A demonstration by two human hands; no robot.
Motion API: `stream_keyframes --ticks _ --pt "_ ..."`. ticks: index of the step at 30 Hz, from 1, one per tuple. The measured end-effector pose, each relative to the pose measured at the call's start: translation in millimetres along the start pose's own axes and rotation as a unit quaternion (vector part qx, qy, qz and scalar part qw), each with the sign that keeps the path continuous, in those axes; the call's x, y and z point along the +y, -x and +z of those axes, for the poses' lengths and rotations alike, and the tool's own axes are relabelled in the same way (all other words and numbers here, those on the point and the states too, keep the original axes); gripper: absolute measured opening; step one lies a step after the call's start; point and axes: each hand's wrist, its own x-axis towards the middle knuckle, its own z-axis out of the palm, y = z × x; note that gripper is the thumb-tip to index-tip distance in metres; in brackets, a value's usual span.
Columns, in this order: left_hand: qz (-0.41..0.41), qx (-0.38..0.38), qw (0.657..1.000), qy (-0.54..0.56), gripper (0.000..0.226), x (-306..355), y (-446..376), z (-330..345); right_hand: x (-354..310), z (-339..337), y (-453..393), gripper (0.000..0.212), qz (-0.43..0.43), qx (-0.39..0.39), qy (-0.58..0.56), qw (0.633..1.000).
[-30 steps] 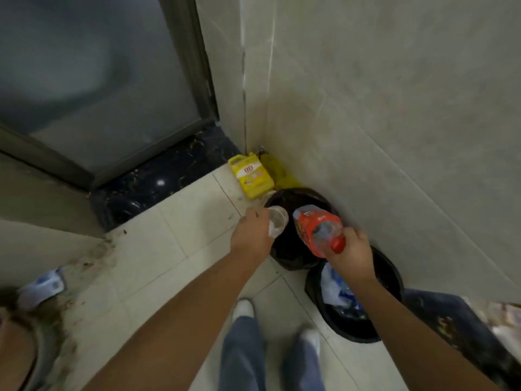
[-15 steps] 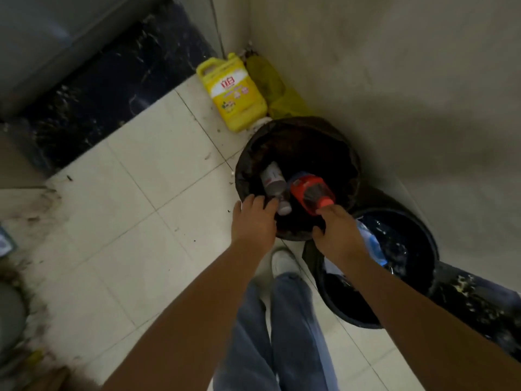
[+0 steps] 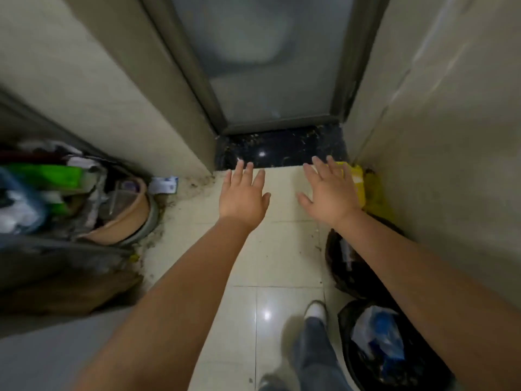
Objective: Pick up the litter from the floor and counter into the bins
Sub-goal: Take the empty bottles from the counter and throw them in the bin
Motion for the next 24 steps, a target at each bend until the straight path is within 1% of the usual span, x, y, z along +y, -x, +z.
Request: stream_keyframes --ticks 3,7,10,12,15,18,21,24 --pt "-0.095 0.067 0.992 0.04 0.058 -73 70 -40 -89 -34 16 0.061 -0.11 0.031 0.025 0.993" --pt "-0.232 0.124 0.963 0.065 0.06 -170 200 -57 -226 -50 71 0.061 -0.26 0.042 0.035 0.964" --pt "-0.336 0.135 0.929 0.078 0.061 -225 328 -42 -327 -35 153 0.06 -0.369 0.04 0.029 0.928" --pt "-0.394 0.127 0.907 0.08 0.06 -252 421 -27 -385 -18 219 0.06 -0.426 0.036 0.023 0.904" --pt "-0.494 0.118 0.857 0.086 0.059 -276 569 6 -460 17 329 0.061 -0.506 0.012 0.037 0.861" --pt "-0.581 0.109 0.802 0.086 0.057 -281 708 42 -520 57 441 0.059 -0.587 -0.022 0.054 0.807" --pt "-0.657 0.102 0.742 0.086 0.057 -278 829 74 -573 95 547 0.058 -0.666 -0.047 0.076 0.74" --pt "-0.729 0.104 0.669 0.096 0.057 -270 930 105 -621 129 646 0.057 -0.736 -0.064 0.091 0.667"
